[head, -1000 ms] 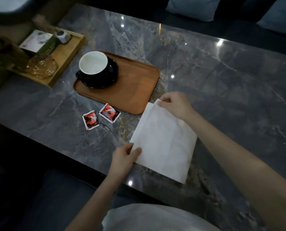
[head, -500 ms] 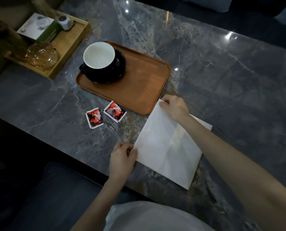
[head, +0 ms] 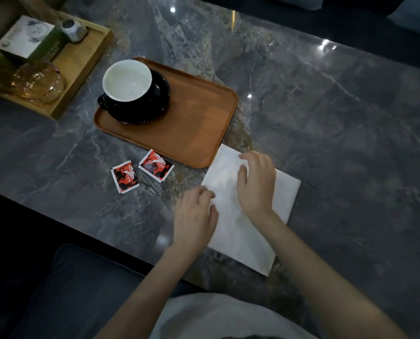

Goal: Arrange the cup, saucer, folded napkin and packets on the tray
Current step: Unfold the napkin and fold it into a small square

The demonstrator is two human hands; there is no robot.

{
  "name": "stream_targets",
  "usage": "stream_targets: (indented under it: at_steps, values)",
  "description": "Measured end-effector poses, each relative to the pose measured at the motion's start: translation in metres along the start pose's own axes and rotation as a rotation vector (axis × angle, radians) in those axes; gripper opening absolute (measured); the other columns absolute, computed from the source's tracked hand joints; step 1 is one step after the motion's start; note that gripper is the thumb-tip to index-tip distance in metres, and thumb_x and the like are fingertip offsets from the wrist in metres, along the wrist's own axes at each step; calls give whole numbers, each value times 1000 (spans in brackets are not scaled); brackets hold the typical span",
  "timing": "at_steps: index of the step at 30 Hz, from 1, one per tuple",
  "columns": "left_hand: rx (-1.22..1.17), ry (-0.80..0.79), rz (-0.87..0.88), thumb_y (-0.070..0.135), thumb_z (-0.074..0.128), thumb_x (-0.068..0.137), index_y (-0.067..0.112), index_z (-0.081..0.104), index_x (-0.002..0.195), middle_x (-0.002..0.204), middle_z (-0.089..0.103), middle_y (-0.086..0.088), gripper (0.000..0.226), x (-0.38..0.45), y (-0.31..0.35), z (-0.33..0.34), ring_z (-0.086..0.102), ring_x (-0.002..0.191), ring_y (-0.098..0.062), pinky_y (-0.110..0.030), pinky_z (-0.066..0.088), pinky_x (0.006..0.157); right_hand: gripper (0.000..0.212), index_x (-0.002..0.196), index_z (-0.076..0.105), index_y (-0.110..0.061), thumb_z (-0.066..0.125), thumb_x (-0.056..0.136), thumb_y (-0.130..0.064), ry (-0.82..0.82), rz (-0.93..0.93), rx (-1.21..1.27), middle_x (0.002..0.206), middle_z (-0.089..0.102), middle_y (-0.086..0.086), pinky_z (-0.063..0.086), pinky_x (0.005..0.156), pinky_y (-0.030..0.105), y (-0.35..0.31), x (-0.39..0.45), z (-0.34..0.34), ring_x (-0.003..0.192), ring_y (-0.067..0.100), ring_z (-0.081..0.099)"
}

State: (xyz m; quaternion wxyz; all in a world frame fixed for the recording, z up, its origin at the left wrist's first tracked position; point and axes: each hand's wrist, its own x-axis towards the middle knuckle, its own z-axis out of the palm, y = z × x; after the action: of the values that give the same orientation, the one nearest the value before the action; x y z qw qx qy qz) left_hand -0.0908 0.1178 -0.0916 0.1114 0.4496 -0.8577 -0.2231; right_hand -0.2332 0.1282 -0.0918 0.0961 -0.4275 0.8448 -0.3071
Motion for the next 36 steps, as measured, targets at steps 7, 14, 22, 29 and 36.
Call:
stream_targets:
  at_steps: [7,14,22,29,36]
  values:
    - [160,-267,229,26,12,91,7,24,142,153,21,-11,56,48,9,49,14,143,-24,-43,10,116,48,143,25,-8,31,97,-24,-212,64,-295,154,22,11,7,117,38,29,-47,18,143,22,18]
    - [259,-234,269,29,23,93,6,25,142,152,25,-14,54,48,-1,58,20,141,-27,-45,9,113,64,146,13,-13,5,90,-41,-315,20,-413,157,13,8,-1,115,40,46,-42,18,145,19,7]
    - [261,-234,253,33,19,93,8,26,142,151,27,-13,55,47,1,56,23,140,-27,-46,12,113,68,145,-2,-6,14,94,-48,-269,257,-587,157,3,12,-9,113,44,87,-42,-9,145,24,-1]
    - [251,-221,261,32,16,93,8,23,143,152,24,-13,56,47,2,56,20,141,-27,-44,10,114,67,139,32,-3,19,91,-47,-367,19,-522,147,35,16,21,108,49,34,-90,4,136,28,32]
    - [244,-203,263,31,20,93,7,28,141,150,30,-14,54,47,2,55,26,139,-29,-47,19,113,73,144,-3,-10,16,90,-55,-406,73,-519,153,-3,8,-1,114,43,81,-113,-13,141,22,-7]
